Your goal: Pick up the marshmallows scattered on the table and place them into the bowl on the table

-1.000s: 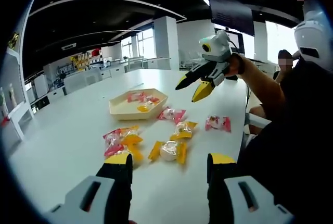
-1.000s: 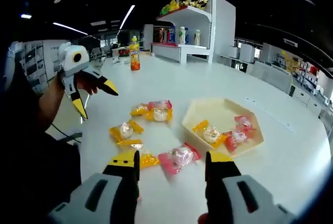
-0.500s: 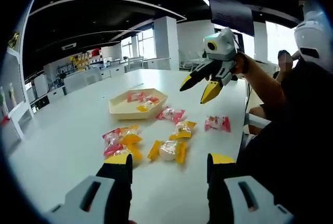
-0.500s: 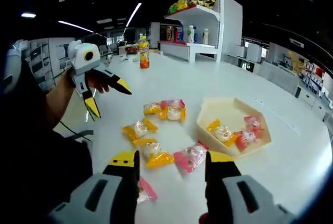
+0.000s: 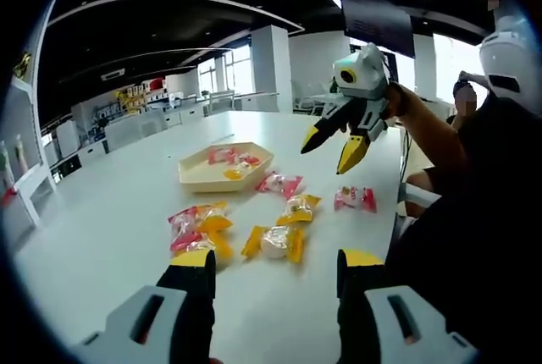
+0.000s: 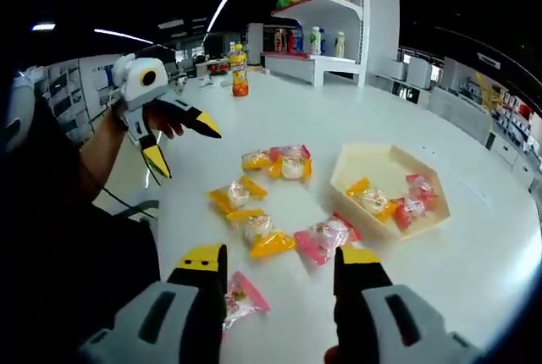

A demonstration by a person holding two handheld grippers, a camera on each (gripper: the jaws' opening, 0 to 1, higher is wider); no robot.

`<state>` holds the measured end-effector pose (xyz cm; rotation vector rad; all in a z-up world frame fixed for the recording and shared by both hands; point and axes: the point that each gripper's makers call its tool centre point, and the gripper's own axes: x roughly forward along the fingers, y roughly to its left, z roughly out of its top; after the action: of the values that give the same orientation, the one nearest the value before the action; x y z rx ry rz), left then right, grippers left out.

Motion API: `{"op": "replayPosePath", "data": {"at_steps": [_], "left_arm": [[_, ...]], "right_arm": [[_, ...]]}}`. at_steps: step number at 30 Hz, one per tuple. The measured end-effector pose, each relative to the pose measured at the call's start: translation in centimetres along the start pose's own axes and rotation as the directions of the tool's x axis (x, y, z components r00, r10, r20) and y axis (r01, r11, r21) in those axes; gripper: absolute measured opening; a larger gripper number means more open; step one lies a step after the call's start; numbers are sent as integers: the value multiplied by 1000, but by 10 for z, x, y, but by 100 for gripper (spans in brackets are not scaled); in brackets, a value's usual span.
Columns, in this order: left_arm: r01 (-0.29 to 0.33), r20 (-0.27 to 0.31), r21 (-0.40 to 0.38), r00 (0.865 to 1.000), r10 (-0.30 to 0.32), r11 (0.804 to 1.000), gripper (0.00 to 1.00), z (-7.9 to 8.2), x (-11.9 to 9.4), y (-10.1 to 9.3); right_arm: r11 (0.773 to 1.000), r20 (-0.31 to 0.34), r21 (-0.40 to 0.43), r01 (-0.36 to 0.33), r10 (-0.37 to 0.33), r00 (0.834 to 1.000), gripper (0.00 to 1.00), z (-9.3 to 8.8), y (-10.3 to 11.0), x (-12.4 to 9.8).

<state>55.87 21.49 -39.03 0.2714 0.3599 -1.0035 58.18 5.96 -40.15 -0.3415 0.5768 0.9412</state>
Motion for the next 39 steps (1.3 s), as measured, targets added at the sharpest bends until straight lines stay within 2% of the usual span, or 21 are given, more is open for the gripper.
{"op": "replayPosePath", "data": {"at_steps": [7,13,17,22,27,30,32,33,36,39], "left_arm": [[-4,-1,-4,1000,4,1000,57,-2,0,1],[-5,13,-3,1000,5,1000,57,1,-2,2],[-8,10,-4,1000,9,1000,57,-1,-3,3],[-11,14,-9,1000,11,1000,57,-3,-4,3],[-13,16,-18,1000,14,1000,57,-6,-3,4],[-13,17,-20,1000,13,1000,57,-6,-3,5],[-11,22,-19,1000,12,1000,57,-6,-3,4],[-11,23,-18,1000,11,1000,57,-5,-4,4],[-18,23,-18,1000,18,1000,57,-5,-5,6],[-24,26,-20,999,25,1000,57,-5,-7,8]], "right_arm": [[999,-69,34,9,-7,998,44,-9,16,-3],[999,-175,25,30,-25,984,41,-32,29,1],[999,-170,27,29,-24,985,40,-30,31,-1],[999,-204,11,41,-38,978,41,-35,39,0],[997,-202,17,81,-76,976,40,-32,38,6],[997,-237,-44,64,-73,969,42,-38,49,12],[994,-217,-108,25,-48,975,49,-37,49,16],[995,-224,-99,29,-51,973,51,-39,50,16],[994,-206,-90,62,-79,975,43,-35,40,16],[993,-224,-84,84,-101,969,43,-39,34,12]]}}
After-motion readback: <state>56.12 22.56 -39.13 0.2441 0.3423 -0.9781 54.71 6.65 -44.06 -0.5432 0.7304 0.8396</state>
